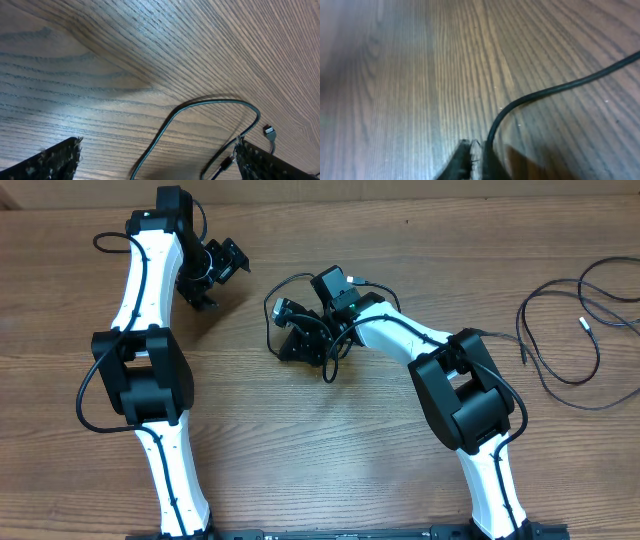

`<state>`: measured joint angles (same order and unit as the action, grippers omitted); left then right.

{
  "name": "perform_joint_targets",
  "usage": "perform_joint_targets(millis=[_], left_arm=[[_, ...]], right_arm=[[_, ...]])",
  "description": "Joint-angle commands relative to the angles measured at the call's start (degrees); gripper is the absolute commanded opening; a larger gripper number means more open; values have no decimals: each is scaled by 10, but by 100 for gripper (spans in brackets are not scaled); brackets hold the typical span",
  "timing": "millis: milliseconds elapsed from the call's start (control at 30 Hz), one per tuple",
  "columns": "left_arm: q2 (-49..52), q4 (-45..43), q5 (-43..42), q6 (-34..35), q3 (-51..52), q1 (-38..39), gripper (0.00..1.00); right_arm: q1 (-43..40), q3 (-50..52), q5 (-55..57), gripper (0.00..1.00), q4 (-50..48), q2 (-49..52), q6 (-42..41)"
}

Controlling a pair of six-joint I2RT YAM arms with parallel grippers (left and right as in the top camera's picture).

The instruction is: Untangle cables

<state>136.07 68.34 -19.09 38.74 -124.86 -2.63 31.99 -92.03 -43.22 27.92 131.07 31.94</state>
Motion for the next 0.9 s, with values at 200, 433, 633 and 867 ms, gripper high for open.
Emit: perform_joint_targets(millis=[200, 433, 633, 867], left_arm=[[-4, 0, 2, -13, 3, 1, 99], [-4, 0, 2, -13, 3, 1, 100], [-4, 0, 2, -13, 3, 1, 100], [-4, 0, 2, -13, 3, 1, 100]], right_arm=[[2, 6, -19, 22, -4, 9, -9], [2, 6, 63, 27, -1, 9, -9], [1, 6, 155, 73, -3, 9, -8], [1, -9, 296, 75, 5, 0, -6]])
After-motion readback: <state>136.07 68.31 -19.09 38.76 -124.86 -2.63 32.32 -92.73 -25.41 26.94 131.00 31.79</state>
